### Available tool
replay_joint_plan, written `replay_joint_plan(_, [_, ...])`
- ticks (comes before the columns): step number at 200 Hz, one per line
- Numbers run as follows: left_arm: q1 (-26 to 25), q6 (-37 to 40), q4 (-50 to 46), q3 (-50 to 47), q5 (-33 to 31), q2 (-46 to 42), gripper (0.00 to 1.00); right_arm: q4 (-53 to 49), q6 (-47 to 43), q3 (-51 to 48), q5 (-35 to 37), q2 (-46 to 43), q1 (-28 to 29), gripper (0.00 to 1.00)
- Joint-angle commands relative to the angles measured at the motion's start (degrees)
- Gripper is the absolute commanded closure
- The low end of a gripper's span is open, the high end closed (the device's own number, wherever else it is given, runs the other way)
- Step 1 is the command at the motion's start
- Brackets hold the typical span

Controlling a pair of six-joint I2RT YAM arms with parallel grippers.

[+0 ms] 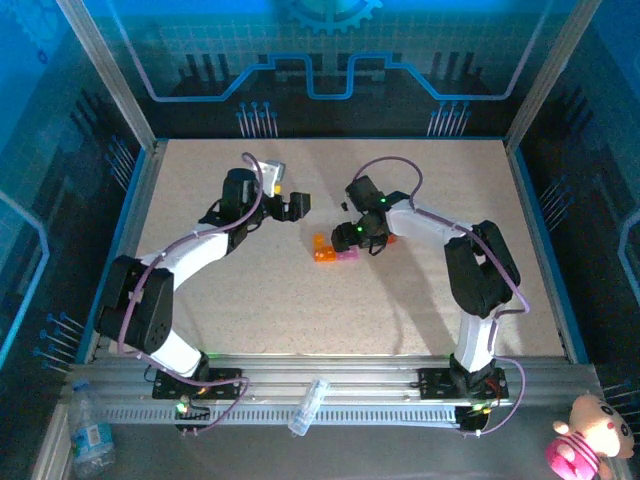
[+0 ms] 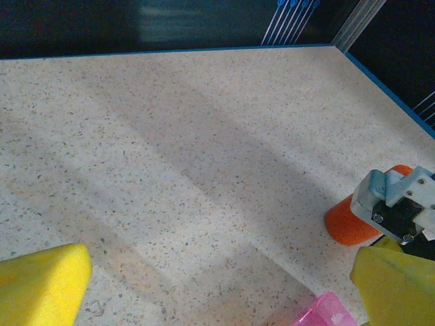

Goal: Sort the pills into containers

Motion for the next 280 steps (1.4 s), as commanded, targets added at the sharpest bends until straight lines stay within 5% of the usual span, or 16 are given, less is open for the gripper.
replay_joint_plan(1, [0.5, 1.4, -3.1, 2.5, -0.1, 1.5, 0.01, -0.6, 0.9, 0.0, 1.0, 1.9, 0.2, 0.26])
replay_joint_plan(158, [0.4, 1.4, -11.4, 8.0, 1.6, 6.6, 0.08, 1.2, 1.9, -2.4, -0.3, 6.4, -1.3, 0.3])
replay_joint_plan(175, [0.4, 1.4, -14.4, 10.1, 2.1, 8.1, 0.15, 1.5, 2.1, -2.7, -0.5, 6.4, -1.5, 0.3])
replay_joint_plan(195, [0.3, 1.6, -18.3, 12.9, 3.1, 10.3, 0.36, 1.7, 2.4, -2.9, -1.0, 6.4, -1.7, 0.3])
replay_joint_plan(231, [-0.4, 2.5, -27.2, 19.2, 3.7, 15.1, 1.0, 1.8, 2.6, -2.9, -1.4, 6.7, -2.0, 0.31])
replay_joint_plan(280, [-3.2, 5.2, -39.0, 27.9, 2.3, 22.6, 1.0, 1.9, 3.0, -3.2, -1.6, 6.9, -2.0, 0.31])
